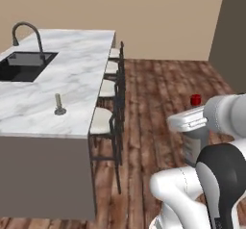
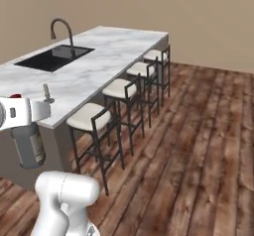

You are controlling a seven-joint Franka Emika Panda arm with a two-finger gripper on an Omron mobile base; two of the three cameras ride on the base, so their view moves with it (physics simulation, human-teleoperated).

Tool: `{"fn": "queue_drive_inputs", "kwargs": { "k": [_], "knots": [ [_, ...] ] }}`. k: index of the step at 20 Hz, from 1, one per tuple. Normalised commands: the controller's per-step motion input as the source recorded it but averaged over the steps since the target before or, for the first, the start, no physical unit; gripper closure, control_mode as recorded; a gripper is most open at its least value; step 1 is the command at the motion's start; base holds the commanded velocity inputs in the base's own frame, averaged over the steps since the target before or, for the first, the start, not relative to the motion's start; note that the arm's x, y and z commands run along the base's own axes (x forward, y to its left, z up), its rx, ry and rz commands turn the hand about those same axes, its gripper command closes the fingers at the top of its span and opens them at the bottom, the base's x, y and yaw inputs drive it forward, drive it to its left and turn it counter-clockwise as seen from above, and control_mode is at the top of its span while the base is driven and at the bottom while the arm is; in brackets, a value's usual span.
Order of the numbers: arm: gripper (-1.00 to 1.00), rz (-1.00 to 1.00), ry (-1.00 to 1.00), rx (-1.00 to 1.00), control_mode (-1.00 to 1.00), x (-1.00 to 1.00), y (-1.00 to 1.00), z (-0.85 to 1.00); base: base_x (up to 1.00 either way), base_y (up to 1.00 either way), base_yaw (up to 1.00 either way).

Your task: Get the candle and the liquor from the cabinet and move them to the dining counter.

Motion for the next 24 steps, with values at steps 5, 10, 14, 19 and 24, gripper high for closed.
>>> {"fn": "queue_drive_inputs", "kwargs": {
  "k": [5,10,14,19,24],
  "knots": [
    [1.0,0.0,0.0,0.0,1.0,0.0,0.0,0.0,0.74,-0.98,0.02],
    [1.0,0.0,0.0,0.0,1.0,0.0,0.0,0.0,0.83,-0.83,0.14],
    [1.0,0.0,0.0,0.0,1.0,0.0,0.0,0.0,0.85,-0.53,0.25],
    [1.0,0.0,0.0,0.0,1.0,0.0,0.0,0.0,0.78,-0.31,0.33],
    [1.0,0.0,0.0,0.0,1.0,0.0,0.0,0.0,0.71,-0.19,0.38]
  ]
}}
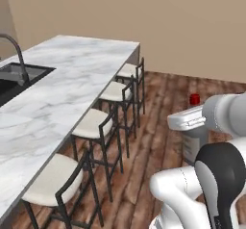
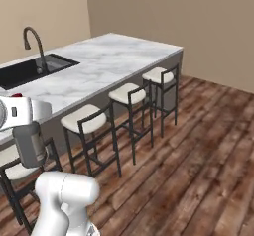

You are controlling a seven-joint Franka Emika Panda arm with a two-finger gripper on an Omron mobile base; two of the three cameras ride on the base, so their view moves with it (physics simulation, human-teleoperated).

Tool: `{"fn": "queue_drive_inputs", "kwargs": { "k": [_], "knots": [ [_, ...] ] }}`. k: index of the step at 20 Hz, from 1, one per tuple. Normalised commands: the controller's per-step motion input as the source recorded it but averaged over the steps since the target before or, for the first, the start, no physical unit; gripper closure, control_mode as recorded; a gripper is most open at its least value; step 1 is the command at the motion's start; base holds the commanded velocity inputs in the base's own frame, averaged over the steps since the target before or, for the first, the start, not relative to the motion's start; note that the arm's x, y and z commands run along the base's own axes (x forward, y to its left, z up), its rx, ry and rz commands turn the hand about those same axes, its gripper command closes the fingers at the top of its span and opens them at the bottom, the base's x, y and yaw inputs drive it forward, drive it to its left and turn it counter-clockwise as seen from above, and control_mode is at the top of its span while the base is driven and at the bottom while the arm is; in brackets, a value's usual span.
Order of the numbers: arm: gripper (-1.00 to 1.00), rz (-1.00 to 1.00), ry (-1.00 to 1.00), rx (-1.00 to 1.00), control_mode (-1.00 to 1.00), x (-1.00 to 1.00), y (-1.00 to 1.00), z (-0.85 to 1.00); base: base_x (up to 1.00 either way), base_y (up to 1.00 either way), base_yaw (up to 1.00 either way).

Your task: Get the candle and the liquor from the cabinet and move them to the dining counter.

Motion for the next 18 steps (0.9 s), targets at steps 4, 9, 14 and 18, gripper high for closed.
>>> {"fn": "queue_drive_inputs", "kwargs": {
  "k": [4,9,14,18],
  "knots": [
    [1.0,0.0,0.0,0.0,1.0,0.0,0.0,0.0,0.42,-0.12,0.46],
    [1.0,0.0,0.0,0.0,1.0,0.0,0.0,0.0,0.2,0.0,0.57],
    [1.0,0.0,0.0,0.0,1.0,0.0,0.0,0.0,0.33,-0.03,0.59],
    [1.0,0.0,0.0,0.0,1.0,0.0,0.0,0.0,0.44,-0.26,0.49]
  ]
}}
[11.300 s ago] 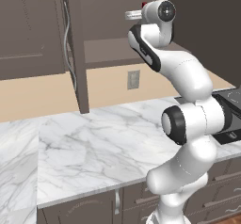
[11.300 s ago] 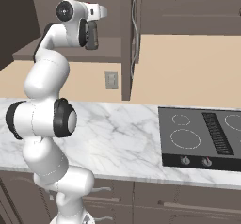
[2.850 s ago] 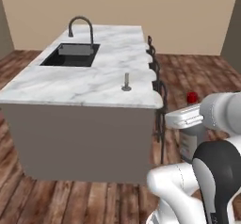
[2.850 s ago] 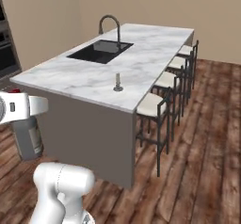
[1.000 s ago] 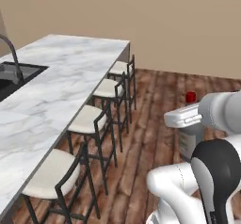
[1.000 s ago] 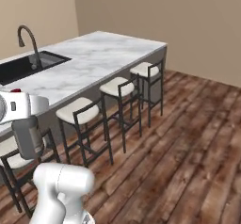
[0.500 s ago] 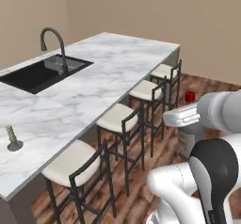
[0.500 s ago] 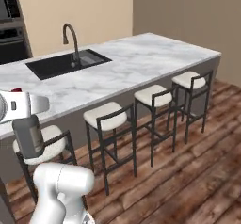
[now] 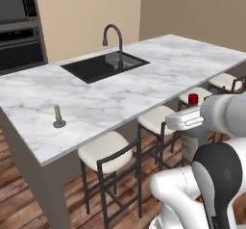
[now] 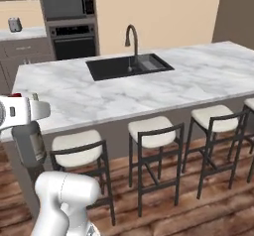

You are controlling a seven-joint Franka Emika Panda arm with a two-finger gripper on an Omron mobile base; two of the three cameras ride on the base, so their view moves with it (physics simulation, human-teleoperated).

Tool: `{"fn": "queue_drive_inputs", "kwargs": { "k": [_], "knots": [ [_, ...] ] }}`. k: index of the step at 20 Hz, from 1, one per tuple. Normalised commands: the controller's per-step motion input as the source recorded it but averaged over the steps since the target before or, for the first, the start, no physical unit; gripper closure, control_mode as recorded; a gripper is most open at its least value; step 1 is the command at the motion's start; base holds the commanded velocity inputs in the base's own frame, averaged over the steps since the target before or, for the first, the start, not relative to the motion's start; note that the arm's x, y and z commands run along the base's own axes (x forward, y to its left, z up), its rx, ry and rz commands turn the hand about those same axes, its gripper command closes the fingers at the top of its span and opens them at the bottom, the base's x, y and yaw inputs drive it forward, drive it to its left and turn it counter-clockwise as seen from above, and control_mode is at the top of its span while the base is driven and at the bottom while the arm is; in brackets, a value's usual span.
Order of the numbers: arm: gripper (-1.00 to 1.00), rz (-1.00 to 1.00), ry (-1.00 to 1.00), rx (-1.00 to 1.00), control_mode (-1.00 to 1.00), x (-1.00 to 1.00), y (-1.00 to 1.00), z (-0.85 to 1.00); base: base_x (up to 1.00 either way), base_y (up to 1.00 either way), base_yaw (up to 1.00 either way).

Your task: Get the candle and the liquor from the cabinet and move them to the dining counter.

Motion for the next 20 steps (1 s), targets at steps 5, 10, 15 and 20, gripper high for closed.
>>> {"fn": "queue_drive_inputs", "kwargs": {
  "k": [5,10,15,20],
  "knots": [
    [1.0,0.0,0.0,0.0,1.0,0.0,0.0,0.0,0.52,-0.4,0.43],
    [1.0,0.0,0.0,0.0,1.0,0.0,0.0,0.0,0.56,-0.62,0.33],
    [1.0,0.0,0.0,0.0,1.0,0.0,0.0,0.0,0.72,-0.62,0.28],
    [1.0,0.0,0.0,0.0,1.0,0.0,0.0,0.0,0.65,-0.59,0.23]
  ]
}}
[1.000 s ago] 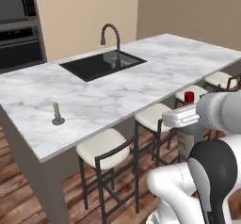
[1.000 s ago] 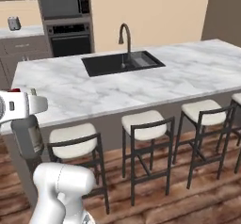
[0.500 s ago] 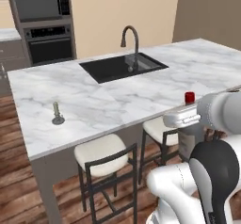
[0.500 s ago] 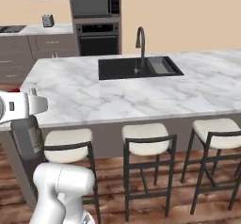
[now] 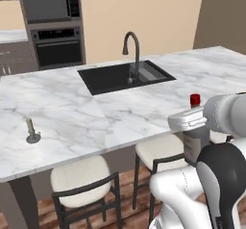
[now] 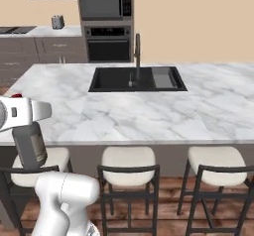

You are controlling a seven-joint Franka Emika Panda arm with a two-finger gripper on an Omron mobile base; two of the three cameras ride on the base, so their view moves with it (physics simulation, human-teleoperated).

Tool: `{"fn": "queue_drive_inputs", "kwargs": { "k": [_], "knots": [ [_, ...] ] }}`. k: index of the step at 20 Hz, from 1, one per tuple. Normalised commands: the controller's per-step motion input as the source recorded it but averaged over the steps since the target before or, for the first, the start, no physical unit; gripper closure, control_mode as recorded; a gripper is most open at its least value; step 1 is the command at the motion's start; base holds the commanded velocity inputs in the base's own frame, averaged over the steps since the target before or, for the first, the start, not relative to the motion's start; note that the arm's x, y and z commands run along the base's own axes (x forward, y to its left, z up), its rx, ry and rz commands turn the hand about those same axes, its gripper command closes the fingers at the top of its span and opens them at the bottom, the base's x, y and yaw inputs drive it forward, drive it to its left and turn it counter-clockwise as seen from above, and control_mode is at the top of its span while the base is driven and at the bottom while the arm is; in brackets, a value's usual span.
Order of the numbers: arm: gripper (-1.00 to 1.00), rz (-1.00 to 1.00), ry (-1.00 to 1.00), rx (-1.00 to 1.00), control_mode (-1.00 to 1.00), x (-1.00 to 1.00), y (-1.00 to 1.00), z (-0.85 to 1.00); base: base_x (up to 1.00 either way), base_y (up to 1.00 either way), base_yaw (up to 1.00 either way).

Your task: Get the candle and the liquor from the cabinet and move them to the dining counter.

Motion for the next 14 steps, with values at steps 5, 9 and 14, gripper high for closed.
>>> {"fn": "queue_drive_inputs", "kwargs": {
  "k": [5,9,14],
  "knots": [
    [1.0,0.0,0.0,0.0,1.0,0.0,0.0,0.0,0.65,-0.33,0.17],
    [1.0,0.0,0.0,0.0,1.0,0.0,0.0,0.0,0.62,-0.01,0.1],
    [1.0,0.0,0.0,0.0,1.0,0.0,0.0,0.0,0.07,0.01,0.0]
  ]
}}
